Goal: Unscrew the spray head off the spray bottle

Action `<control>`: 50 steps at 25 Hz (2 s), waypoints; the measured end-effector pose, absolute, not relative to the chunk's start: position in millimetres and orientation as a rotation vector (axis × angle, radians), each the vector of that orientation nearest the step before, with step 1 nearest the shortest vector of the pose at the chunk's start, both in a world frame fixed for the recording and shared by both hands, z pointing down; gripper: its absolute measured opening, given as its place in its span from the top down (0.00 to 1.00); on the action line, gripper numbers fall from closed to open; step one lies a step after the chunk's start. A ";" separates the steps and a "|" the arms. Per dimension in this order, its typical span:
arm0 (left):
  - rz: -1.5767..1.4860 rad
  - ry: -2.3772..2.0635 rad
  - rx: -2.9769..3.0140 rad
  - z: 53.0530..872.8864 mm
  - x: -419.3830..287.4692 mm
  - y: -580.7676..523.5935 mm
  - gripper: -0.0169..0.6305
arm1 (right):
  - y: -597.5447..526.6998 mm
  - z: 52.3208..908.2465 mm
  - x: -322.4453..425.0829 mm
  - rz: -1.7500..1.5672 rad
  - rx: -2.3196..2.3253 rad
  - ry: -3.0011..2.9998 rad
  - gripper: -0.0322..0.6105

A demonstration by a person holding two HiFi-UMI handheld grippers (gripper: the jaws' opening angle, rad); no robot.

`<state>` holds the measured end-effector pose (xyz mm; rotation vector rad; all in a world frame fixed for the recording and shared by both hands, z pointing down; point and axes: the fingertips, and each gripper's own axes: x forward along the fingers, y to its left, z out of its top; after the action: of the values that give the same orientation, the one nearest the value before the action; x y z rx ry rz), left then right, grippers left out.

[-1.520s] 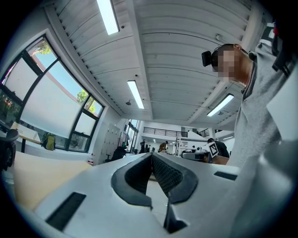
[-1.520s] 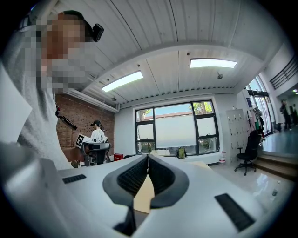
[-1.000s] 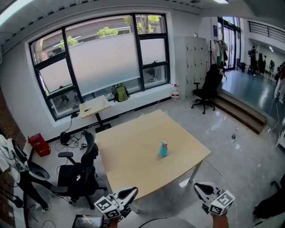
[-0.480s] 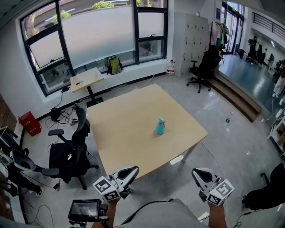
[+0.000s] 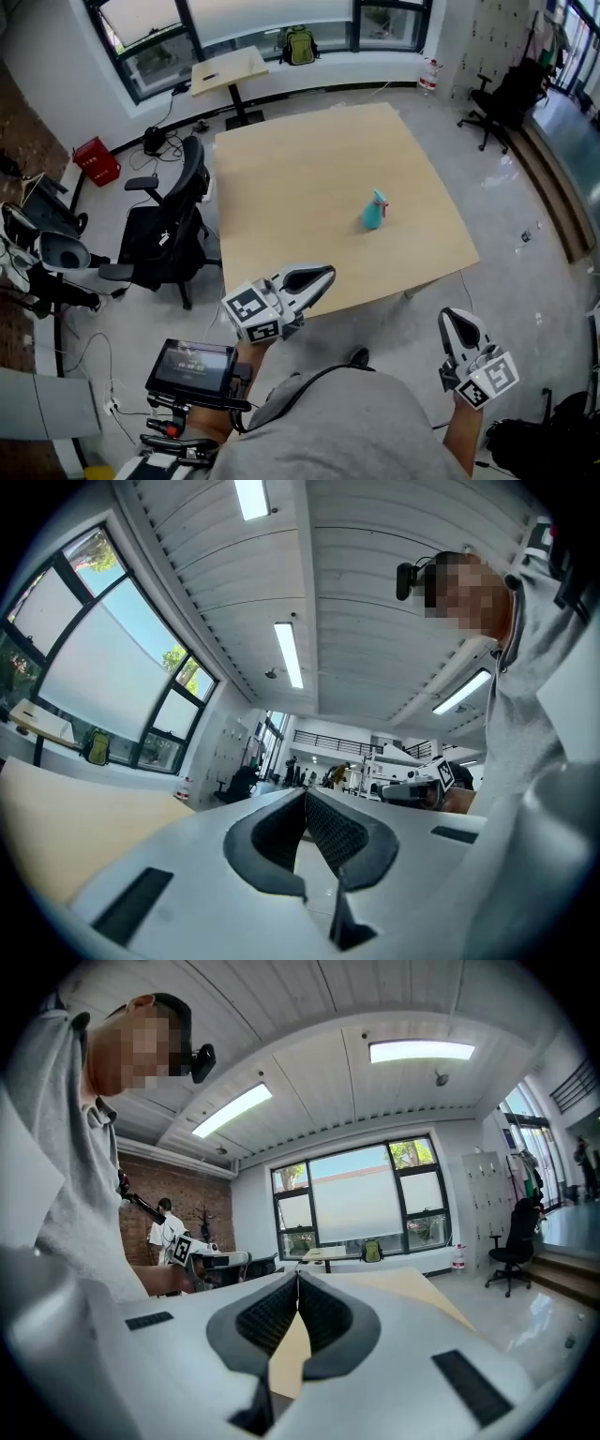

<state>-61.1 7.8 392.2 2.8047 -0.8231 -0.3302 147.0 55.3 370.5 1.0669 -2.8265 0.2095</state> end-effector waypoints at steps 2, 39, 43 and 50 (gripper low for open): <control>-0.339 -0.860 2.804 388.4 -42.2 -16.0 0.97 | 30.7 365.4 159.5 0.204 1.004 -2.839 0.94; 0.630 -0.688 2.881 753.8 89.6 -386.5 0.26 | -225.0 435.0 158.7 0.524 1.103 -2.546 0.94; 0.716 -0.651 2.858 769.8 93.3 -396.9 0.36 | -236.1 439.1 152.2 0.541 1.090 -2.539 0.94; 0.865 -0.621 2.891 732.0 94.6 -375.1 0.37 | -253.7 436.9 132.5 0.530 0.990 -2.587 0.94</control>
<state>94.6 -375.1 732.0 2.8910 -0.6214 0.8647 132.5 -253.7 436.9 0.9895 -2.5868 0.5300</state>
